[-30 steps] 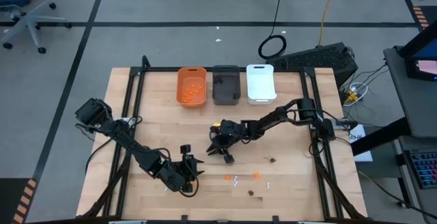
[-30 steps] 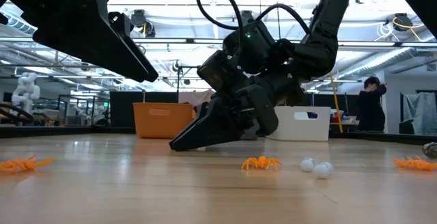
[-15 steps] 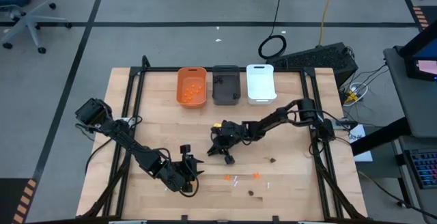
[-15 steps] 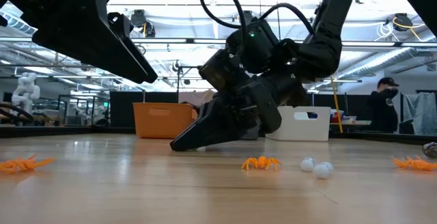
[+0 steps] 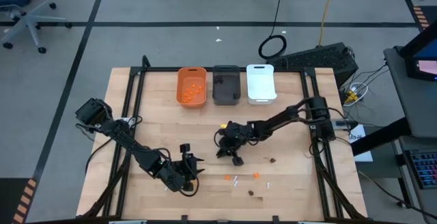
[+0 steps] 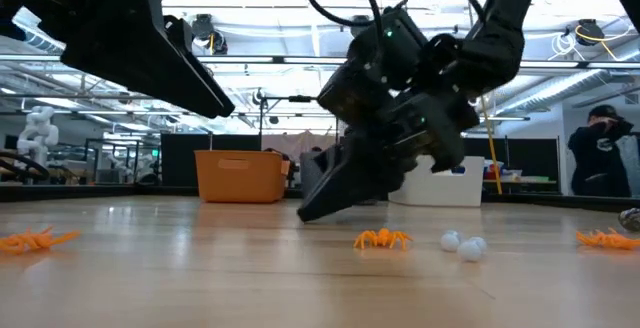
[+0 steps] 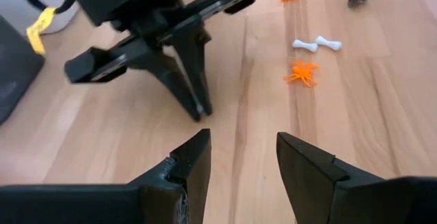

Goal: Sort Halloween decoration
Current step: Put the white bone toy into the white bin

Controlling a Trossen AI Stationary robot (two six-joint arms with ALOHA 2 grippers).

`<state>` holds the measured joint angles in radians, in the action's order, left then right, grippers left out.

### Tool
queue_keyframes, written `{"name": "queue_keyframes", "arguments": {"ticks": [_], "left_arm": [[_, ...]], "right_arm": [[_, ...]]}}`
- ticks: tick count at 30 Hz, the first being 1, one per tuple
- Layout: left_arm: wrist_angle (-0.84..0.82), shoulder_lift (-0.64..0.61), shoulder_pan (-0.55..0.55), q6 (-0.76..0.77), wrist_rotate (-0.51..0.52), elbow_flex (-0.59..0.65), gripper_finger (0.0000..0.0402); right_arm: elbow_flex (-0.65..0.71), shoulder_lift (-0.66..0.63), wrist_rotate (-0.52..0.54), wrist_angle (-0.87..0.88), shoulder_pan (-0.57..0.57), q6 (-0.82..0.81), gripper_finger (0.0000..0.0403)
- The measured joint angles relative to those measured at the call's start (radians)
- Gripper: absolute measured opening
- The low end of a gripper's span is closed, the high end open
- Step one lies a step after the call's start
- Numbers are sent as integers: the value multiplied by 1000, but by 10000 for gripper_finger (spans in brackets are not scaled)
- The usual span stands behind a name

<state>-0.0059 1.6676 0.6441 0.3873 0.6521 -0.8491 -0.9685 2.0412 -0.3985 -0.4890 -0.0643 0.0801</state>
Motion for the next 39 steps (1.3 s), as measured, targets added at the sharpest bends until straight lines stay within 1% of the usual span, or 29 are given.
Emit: {"name": "queue_keyframes", "arguments": {"ticks": [5, 11, 14, 18, 23, 27, 30, 36, 39], "left_arm": [[7, 0, 0, -1, 10, 0, 166], [28, 0, 0, -1, 11, 0, 166], [29, 0, 0, -1, 16, 0, 166], [31, 0, 0, -2, 35, 0, 166], [36, 0, 0, -8, 39, 0, 166], [39, 0, 0, -9, 39, 0, 166], [46, 0, 0, -27, 52, 0, 166], [50, 0, -10, -51, 111, -1, 166], [51, 0, -25, -61, 124, -1, 166]], "right_arm": [[0, -75, 5, 86, 0, 21, 0], [-1, -181, 38, 197, -1, 47, 0], [-3, -248, 80, 258, -1, 63, 0], [-3, -333, 81, 281, 0, 83, 0], [-4, -431, 86, 320, 0, 195, 0], [-4, -504, 166, 394, -3, 297, 0], [-4, -552, 191, 475, -3, 388, 0], [-5, -609, 200, 609, -11, 651, 0], [-5, -624, 249, 643, -19, 706, 0]]}}
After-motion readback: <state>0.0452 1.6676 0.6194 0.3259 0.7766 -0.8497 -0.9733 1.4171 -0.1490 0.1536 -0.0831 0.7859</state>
